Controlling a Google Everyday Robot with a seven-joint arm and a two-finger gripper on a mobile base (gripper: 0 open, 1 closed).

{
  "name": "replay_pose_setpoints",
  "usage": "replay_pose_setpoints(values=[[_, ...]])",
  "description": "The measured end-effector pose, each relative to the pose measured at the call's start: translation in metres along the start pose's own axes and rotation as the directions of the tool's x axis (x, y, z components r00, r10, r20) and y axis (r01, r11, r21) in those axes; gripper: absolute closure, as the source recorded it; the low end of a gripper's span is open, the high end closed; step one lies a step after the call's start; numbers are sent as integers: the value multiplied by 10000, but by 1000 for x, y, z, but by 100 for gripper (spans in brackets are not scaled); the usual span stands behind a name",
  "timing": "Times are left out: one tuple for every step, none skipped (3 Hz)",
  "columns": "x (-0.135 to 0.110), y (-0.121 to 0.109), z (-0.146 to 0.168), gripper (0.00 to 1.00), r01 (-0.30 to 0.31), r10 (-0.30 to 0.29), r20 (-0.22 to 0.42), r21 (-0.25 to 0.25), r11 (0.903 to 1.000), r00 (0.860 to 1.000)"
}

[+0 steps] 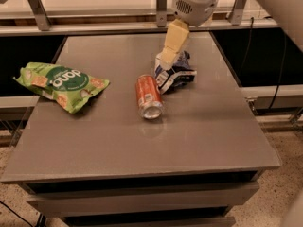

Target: Place coke can upright

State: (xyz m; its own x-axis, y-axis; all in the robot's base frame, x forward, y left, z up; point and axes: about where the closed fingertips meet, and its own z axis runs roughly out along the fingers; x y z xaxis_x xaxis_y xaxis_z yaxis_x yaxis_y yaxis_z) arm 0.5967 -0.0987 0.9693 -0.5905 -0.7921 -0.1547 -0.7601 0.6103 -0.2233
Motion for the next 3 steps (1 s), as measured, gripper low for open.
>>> replay_pose_setpoints(values=[[-39,5,7,0,-1258,1267,-297,285,9916,9915],[-54,7,7,0,-2048,2046,99,323,9783,9788],[-61,6,8,0,-2000,1989,320,365,9791,9795]])
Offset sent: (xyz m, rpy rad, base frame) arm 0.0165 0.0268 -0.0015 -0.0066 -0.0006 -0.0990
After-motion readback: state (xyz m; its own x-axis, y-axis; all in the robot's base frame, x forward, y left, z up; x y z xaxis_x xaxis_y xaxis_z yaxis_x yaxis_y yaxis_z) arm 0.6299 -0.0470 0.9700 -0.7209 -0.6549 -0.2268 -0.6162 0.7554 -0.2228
